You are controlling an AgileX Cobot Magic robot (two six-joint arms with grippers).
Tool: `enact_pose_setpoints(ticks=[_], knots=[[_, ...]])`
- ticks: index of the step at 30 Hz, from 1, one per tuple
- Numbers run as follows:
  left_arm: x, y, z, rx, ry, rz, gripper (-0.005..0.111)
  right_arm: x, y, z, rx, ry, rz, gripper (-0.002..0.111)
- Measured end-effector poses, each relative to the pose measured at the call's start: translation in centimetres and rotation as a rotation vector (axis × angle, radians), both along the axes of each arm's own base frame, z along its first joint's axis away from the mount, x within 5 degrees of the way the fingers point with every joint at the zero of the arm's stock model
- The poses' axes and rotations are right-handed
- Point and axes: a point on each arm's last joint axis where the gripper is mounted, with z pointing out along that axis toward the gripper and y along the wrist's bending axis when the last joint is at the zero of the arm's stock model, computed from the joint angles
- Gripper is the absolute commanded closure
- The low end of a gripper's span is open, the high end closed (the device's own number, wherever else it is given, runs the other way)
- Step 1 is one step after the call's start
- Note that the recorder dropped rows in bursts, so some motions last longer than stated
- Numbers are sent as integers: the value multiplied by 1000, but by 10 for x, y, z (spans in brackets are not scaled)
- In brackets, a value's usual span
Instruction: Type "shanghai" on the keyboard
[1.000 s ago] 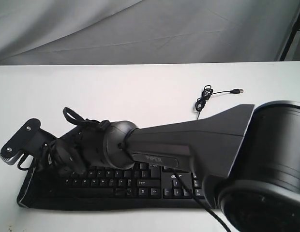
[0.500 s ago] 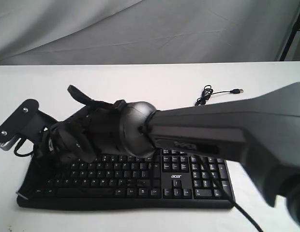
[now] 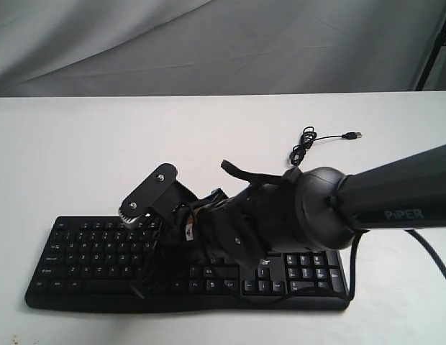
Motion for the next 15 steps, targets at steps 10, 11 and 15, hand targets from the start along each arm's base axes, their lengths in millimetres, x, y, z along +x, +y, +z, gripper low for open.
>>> enact_pose_setpoints(ticks=[10,11,15], knots=[[0,0,0,0,0,0,107,7,-1,-9,22,-21,-23,108],[0,0,0,0,0,0,107,8,-1,-12,24,-20,-29,108],[0,0,0,0,0,0,107,9,-1,-13,31,-27,-32,108]])
